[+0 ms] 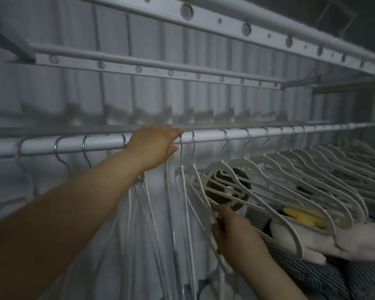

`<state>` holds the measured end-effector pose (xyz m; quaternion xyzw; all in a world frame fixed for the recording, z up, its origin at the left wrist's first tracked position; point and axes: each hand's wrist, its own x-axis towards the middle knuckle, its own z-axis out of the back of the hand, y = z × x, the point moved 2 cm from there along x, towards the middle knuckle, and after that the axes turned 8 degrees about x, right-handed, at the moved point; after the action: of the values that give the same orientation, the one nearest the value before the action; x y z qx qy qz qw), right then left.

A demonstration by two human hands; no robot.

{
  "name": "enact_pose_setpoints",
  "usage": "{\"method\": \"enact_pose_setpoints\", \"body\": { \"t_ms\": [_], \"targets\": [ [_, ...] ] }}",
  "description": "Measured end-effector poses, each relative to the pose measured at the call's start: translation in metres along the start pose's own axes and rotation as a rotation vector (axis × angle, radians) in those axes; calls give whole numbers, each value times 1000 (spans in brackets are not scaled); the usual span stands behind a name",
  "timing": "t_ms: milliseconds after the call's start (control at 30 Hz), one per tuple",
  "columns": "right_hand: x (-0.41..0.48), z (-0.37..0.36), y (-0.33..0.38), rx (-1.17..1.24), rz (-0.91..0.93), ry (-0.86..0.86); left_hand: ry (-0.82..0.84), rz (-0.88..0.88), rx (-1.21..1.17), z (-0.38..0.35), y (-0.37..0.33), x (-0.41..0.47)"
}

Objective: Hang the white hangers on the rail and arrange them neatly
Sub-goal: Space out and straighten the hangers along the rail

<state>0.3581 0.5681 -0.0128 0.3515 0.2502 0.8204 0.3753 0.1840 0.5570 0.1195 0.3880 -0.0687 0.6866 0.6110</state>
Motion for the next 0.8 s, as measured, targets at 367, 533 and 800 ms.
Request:
{"method": "enact_pose_setpoints", "body": {
  "t_ms": [367, 533, 800],
  "targets": [
    [0, 11, -11, -54, -8, -108, -72, 54, -3, -2, 5, -7],
    [3, 16, -16, -57, 6, -100, -63, 89, -10, 0, 8, -13],
    [4, 10, -17, -28, 67, -94, -51, 113, 5, 1, 10, -15]
  ]
}}
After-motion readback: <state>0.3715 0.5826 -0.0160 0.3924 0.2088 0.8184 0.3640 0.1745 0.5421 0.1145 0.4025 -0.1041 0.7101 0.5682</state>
